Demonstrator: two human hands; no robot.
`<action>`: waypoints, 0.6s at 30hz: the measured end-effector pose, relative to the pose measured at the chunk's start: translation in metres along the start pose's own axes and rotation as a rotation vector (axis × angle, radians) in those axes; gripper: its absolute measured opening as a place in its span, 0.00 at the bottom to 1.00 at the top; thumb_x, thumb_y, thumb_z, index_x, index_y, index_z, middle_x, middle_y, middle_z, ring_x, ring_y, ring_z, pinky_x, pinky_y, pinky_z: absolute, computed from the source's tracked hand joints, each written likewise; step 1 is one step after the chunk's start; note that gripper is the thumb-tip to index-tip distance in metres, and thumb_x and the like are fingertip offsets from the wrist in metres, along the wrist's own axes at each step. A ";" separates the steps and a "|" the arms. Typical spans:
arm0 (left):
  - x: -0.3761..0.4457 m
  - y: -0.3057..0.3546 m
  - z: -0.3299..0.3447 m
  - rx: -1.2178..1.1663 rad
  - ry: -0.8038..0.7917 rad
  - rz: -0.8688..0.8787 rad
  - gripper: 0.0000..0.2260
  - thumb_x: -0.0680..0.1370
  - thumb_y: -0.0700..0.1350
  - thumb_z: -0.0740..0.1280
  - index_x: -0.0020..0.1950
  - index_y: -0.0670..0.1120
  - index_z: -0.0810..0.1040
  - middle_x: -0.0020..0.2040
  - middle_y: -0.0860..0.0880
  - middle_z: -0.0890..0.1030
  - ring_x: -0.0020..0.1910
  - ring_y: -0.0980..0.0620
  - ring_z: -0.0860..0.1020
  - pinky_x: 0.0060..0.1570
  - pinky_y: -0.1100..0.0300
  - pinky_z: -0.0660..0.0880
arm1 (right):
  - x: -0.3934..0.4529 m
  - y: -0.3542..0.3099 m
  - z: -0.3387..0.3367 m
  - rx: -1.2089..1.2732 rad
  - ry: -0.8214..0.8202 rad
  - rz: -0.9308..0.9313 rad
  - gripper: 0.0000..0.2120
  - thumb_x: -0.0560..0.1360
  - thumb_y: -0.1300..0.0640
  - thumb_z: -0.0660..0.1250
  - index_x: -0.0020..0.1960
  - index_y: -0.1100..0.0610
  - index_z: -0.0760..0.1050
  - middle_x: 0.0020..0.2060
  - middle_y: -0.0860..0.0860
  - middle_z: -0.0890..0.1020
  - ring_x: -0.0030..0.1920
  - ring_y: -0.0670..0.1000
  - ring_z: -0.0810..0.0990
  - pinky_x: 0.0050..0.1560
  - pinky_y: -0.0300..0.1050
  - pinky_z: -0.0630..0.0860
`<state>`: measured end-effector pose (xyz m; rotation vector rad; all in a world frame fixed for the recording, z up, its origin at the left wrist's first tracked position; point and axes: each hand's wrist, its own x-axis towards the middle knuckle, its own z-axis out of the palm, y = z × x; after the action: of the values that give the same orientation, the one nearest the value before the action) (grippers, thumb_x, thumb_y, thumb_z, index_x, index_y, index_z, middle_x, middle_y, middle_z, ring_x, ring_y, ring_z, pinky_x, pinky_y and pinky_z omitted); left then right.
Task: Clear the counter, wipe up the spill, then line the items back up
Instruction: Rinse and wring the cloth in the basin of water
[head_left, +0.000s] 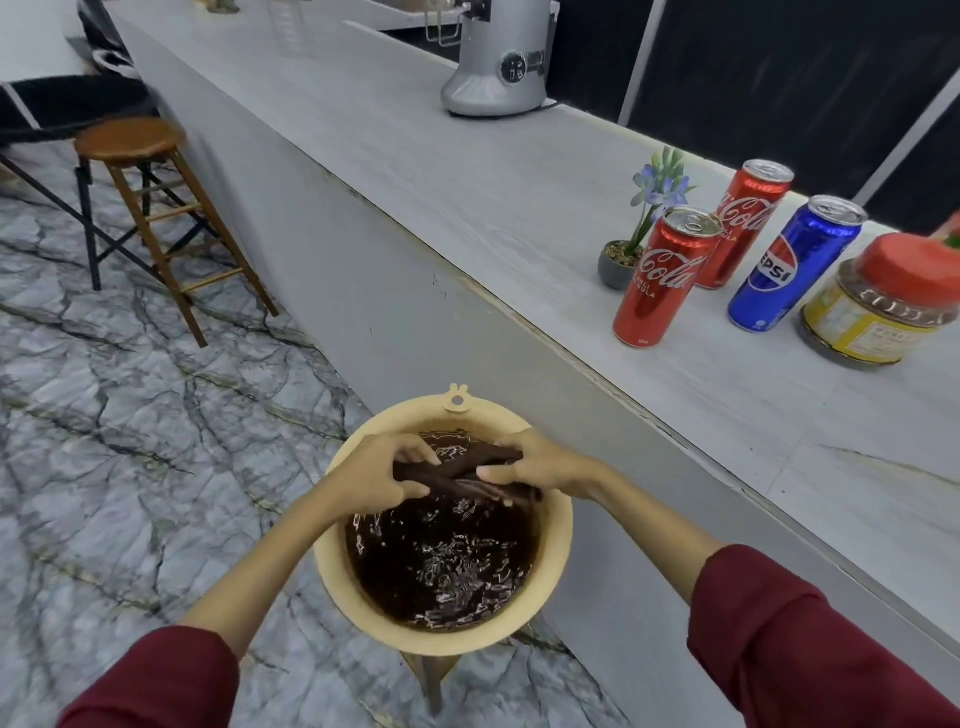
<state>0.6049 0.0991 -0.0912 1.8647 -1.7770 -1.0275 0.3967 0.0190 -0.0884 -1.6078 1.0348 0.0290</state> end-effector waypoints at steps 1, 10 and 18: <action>0.000 0.001 -0.001 -0.008 0.021 0.008 0.15 0.68 0.39 0.74 0.47 0.56 0.76 0.39 0.57 0.75 0.40 0.62 0.74 0.43 0.68 0.70 | 0.000 0.001 -0.001 0.042 0.032 -0.006 0.16 0.74 0.56 0.67 0.58 0.64 0.75 0.51 0.58 0.82 0.47 0.51 0.79 0.53 0.42 0.76; -0.008 0.011 -0.007 -0.243 -0.124 -0.074 0.11 0.72 0.48 0.72 0.50 0.45 0.78 0.43 0.49 0.80 0.43 0.55 0.78 0.42 0.68 0.73 | -0.011 -0.015 -0.001 0.208 0.142 0.015 0.12 0.73 0.62 0.65 0.56 0.60 0.80 0.52 0.56 0.83 0.52 0.51 0.80 0.59 0.45 0.73; -0.010 0.031 -0.047 -0.371 -0.013 -0.002 0.10 0.71 0.47 0.72 0.47 0.42 0.81 0.41 0.48 0.82 0.42 0.54 0.79 0.40 0.69 0.75 | -0.043 -0.036 -0.019 0.332 0.210 -0.097 0.08 0.73 0.65 0.66 0.52 0.64 0.78 0.43 0.57 0.78 0.43 0.52 0.74 0.40 0.40 0.71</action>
<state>0.6175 0.0947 -0.0359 1.6326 -1.4688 -1.2723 0.3833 0.0273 -0.0315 -1.3731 1.0579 -0.3667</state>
